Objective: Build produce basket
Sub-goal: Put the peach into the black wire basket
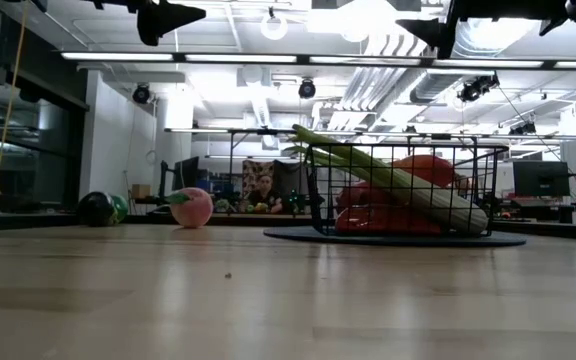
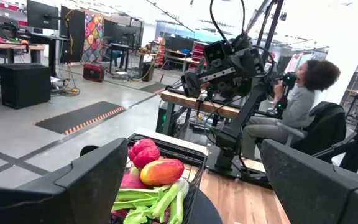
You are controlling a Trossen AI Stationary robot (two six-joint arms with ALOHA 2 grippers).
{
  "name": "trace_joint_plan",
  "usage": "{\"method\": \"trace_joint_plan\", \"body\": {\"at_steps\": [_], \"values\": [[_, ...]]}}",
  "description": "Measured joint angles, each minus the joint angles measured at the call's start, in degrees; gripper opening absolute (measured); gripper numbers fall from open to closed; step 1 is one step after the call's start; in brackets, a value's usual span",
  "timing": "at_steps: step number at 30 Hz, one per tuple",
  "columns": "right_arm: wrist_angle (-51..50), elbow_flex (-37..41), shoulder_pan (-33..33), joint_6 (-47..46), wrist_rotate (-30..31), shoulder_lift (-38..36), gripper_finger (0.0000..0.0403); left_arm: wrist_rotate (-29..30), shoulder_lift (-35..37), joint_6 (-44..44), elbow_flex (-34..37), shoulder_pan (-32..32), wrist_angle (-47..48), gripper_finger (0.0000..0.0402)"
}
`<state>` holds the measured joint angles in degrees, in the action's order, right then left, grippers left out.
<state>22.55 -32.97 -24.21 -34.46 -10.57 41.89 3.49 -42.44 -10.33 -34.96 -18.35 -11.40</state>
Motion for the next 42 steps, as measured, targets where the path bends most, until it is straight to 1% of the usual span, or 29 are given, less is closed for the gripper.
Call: {"method": "trace_joint_plan", "body": {"at_steps": [9, 18, 23, 27, 30, 36, 42], "values": [[0.0, 0.0, 0.0, 0.0, 0.0, 0.0, 0.0395, 0.2, 0.0, 0.0, 0.0, 0.0, 0.0, 0.0355], [0.0, 0.0, 0.0, 4.8, -0.1, 0.0, 0.0395, 0.2, 0.0, -0.1, 0.0, 0.0, 0.0, 0.0355], [0.0, -0.1, 0.0, 7.9, -1.0, 0.0, 0.0395, 0.2, 0.0, -3.0, 0.0, 0.0, 0.0, 0.0355], [-0.5, -0.1, 0.0, 7.9, -1.0, 0.0, 0.0395, -0.2, 0.1, -5.0, 0.0, 0.0, 0.0, 0.0355], [-1.2, -0.1, 0.0, 8.7, -2.4, 0.0, 0.0395, -0.2, 0.1, -6.6, 0.0, 0.0, 0.0, 0.0355], [-1.8, -0.1, 0.0, 10.9, -3.1, 0.0, 0.0395, -0.2, 0.1, -7.1, 0.0, 0.0, 0.0, 0.0355], [-2.9, -0.1, 0.0, 11.0, -3.1, 0.0, 0.0395, 0.6, 0.1, -7.1, 0.0, 0.0, 0.0, 0.0355]]}}
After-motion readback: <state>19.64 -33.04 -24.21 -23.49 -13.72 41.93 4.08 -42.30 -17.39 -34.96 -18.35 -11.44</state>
